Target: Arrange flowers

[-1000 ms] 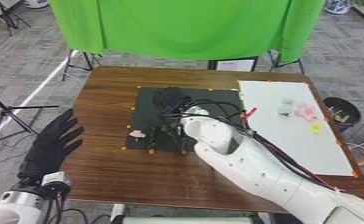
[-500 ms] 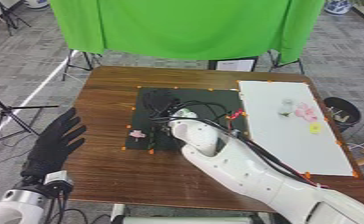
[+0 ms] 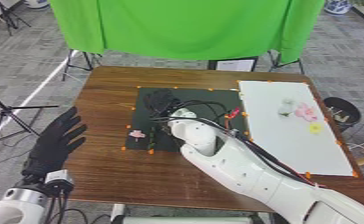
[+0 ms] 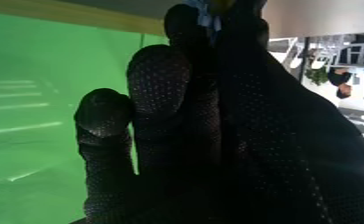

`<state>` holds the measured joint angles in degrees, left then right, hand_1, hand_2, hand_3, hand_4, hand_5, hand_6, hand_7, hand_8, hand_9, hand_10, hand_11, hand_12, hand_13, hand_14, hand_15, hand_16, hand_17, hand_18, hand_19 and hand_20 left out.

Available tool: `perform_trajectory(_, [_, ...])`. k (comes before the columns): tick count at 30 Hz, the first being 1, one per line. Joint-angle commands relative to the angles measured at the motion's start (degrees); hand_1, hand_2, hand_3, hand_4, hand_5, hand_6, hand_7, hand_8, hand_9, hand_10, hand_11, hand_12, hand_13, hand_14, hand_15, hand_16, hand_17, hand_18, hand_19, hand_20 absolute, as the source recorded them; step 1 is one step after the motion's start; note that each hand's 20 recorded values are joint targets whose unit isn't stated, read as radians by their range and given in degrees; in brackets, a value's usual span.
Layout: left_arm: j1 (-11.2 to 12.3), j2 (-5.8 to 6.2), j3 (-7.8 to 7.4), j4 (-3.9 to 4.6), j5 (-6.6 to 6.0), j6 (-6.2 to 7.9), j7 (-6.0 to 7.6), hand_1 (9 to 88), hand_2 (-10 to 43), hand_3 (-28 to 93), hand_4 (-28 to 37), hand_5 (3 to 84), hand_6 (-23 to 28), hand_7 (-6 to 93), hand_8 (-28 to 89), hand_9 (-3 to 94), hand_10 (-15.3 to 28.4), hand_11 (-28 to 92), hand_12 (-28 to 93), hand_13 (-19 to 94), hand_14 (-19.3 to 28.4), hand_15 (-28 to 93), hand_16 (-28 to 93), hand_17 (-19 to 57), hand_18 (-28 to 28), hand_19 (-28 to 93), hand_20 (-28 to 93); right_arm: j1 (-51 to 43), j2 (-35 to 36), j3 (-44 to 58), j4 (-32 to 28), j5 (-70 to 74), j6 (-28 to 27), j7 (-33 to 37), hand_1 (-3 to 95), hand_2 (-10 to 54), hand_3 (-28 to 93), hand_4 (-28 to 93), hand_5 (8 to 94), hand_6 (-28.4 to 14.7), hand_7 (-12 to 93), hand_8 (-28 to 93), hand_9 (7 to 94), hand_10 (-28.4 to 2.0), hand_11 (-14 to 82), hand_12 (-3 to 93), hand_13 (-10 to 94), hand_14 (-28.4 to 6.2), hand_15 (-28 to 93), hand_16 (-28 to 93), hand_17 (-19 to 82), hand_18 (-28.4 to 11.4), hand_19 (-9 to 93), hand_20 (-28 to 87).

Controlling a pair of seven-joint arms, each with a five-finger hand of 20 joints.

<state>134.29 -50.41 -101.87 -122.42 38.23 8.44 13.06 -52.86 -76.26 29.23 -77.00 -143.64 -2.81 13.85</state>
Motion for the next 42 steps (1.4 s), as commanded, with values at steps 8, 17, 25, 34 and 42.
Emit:
perform_trajectory(8, [-0.5, -0.17, -0.01, 0.48, 0.02, -0.23, -0.75, 25.4, -1.6, 69, -25.0, 23.3, 2.9, 17.2, -9, 17.3, 10.3, 14, 20, 14, 13.3, 24, 5, -13.9, 21.4, 35, 11, -0.1, -0.4, 0.0, -0.7, -1.5, -1.9, 1.4, 39.7, -9.5, 84, -28, 56.0, 1.8, 41, -3, 68.8, -6.5, 23.0, 36.1, 63, -5.2, 71, 33, 31, -18.2, 85, 57])
perform_trajectory(17, [-0.2, -0.35, -0.16, 0.36, 0.10, -0.12, -0.57, 25.4, -1.5, 69, -25.0, 23.4, 2.9, 17.1, -9, 17.3, 10.3, 14, 20, 14, 13.3, 24, 4, -13.9, 21.4, 35, 11, -0.1, -0.1, 1.0, -1.3, -0.4, -1.5, 1.6, 35.8, -9.5, 87, -28, 55.3, 1.6, 40, -18, 65.6, -8.4, 29.6, 27.0, 62, -5.4, 72, 32, 31, -18.3, 85, 57])
perform_trajectory(25, [0.3, -1.20, -0.53, 0.29, 0.04, -0.27, -0.77, 25.4, -1.5, 69, -25.0, 23.3, 2.9, 17.2, -9, 17.3, 10.3, 15, 20, 14, 13.3, 24, 4, -14.0, 21.5, 35, 11, -2.4, 3.7, 6.7, -10.3, 9.6, -3.7, 1.8, 28.9, -9.5, 86, -28, 52.8, 0.3, 38, -17, 63.2, -9.6, 30.2, 25.4, 60, -6.2, 73, 32, 30, -18.7, 85, 57])
perform_trajectory(34, [1.4, -2.39, -1.44, 0.01, 0.13, -0.68, -1.76, 25.5, -1.5, 69, -25.0, 23.3, 2.9, 17.4, -9, 17.3, 10.4, 14, 20, 14, 13.4, 24, 4, -14.0, 21.5, 35, 11, -13.8, 22.9, 22.7, -27.4, 16.9, -5.4, 5.6, 24.8, -9.5, 88, -28, 41.1, -3.2, 35, -15, 45.9, -11.7, 32.0, 25.9, 46, -10.3, 72, 27, 23, -20.3, 80, 56])
perform_trajectory(42, [2.1, -2.68, -2.02, -0.07, 0.16, -1.01, -1.84, 25.4, -1.4, 69, -24.9, 23.3, 2.9, 17.3, -9, 17.4, 10.4, 14, 20, 14, 13.4, 24, 4, -14.0, 21.4, 35, 11, -35.5, 37.7, 43.6, -33.6, 16.0, -3.3, 15.6, 26.6, -9.5, 92, -24, 30.1, -4.0, 35, -15, 33.8, -14.6, 27.7, 26.2, 36, -11.8, 71, 19, 18, -20.8, 77, 56])
